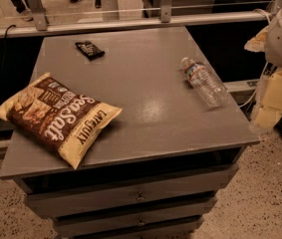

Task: Place water bottle upright

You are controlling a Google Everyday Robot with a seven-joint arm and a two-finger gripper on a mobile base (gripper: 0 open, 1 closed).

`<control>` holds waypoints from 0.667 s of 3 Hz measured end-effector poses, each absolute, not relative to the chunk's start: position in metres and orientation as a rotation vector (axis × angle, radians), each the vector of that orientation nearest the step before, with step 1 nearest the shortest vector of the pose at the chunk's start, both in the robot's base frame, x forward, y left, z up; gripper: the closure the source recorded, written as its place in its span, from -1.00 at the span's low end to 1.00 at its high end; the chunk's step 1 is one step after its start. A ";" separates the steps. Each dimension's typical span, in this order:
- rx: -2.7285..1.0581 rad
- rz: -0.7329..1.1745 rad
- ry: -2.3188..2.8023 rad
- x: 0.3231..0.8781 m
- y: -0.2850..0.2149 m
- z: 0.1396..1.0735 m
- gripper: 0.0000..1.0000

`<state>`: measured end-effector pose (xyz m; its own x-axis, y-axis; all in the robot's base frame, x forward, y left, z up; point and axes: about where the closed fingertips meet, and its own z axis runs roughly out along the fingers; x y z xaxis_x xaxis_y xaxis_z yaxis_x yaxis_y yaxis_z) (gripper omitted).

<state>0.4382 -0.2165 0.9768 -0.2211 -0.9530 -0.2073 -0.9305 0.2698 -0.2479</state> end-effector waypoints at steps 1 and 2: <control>-1.723 -0.101 2.230 0.438 -0.216 0.977 -1.00; -1.704 -0.073 2.200 0.449 -0.209 0.979 -1.00</control>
Offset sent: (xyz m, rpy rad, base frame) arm 0.0103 0.0064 -0.0027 0.0465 -0.0018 0.0166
